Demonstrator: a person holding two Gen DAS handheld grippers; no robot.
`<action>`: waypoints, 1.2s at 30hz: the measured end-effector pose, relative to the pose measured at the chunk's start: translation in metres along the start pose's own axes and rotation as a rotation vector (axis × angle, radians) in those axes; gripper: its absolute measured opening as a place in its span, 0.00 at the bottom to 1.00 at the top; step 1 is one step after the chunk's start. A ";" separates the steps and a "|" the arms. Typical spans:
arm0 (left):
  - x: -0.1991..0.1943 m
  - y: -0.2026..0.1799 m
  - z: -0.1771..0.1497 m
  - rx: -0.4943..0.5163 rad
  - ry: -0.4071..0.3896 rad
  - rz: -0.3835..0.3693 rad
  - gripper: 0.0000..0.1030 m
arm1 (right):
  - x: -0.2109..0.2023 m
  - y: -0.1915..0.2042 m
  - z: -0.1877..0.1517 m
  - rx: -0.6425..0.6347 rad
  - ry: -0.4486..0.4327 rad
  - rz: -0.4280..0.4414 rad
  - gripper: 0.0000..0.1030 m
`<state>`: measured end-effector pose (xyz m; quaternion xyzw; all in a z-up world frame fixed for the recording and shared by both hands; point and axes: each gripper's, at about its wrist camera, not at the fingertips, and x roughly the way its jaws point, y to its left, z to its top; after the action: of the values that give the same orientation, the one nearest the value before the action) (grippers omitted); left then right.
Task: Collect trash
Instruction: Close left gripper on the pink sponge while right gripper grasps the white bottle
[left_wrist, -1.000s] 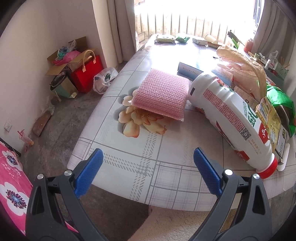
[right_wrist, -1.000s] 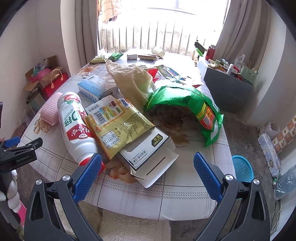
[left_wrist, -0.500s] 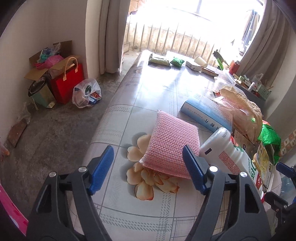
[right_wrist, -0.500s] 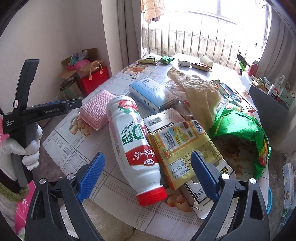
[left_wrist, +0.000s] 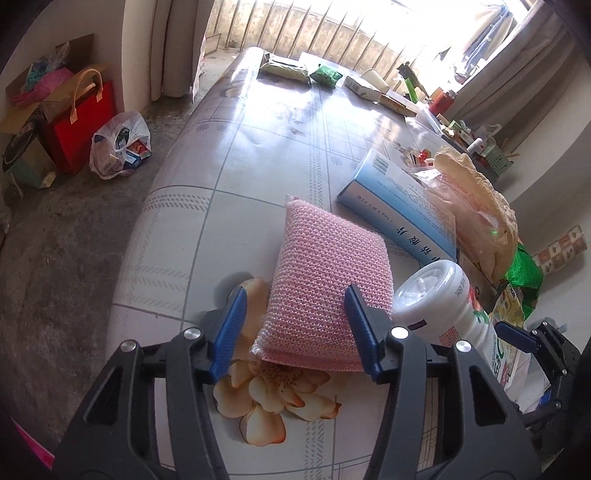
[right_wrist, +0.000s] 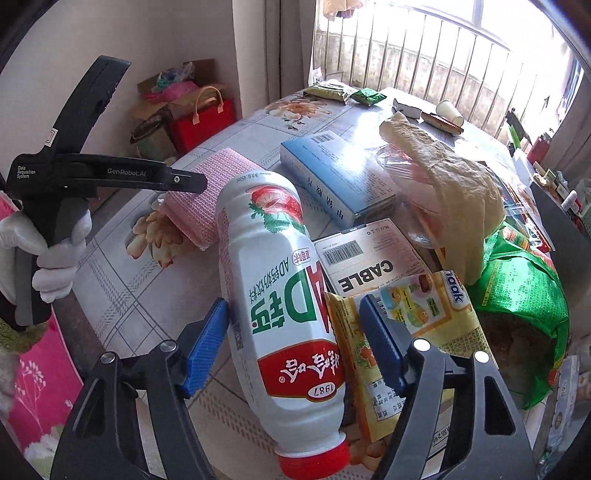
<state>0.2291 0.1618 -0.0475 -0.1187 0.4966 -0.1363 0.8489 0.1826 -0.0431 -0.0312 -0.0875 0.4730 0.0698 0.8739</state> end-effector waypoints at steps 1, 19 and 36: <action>-0.001 -0.001 -0.002 0.001 -0.001 -0.011 0.39 | 0.001 0.001 0.000 -0.002 0.000 0.005 0.65; -0.065 -0.003 -0.082 -0.026 -0.012 0.090 0.47 | -0.015 0.017 -0.023 0.016 0.038 0.080 0.53; -0.018 -0.034 -0.068 0.094 0.068 0.180 0.81 | 0.007 0.010 -0.018 0.074 0.084 0.119 0.63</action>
<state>0.1572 0.1322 -0.0542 -0.0289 0.5270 -0.0868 0.8449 0.1697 -0.0365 -0.0474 -0.0298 0.5159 0.1002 0.8502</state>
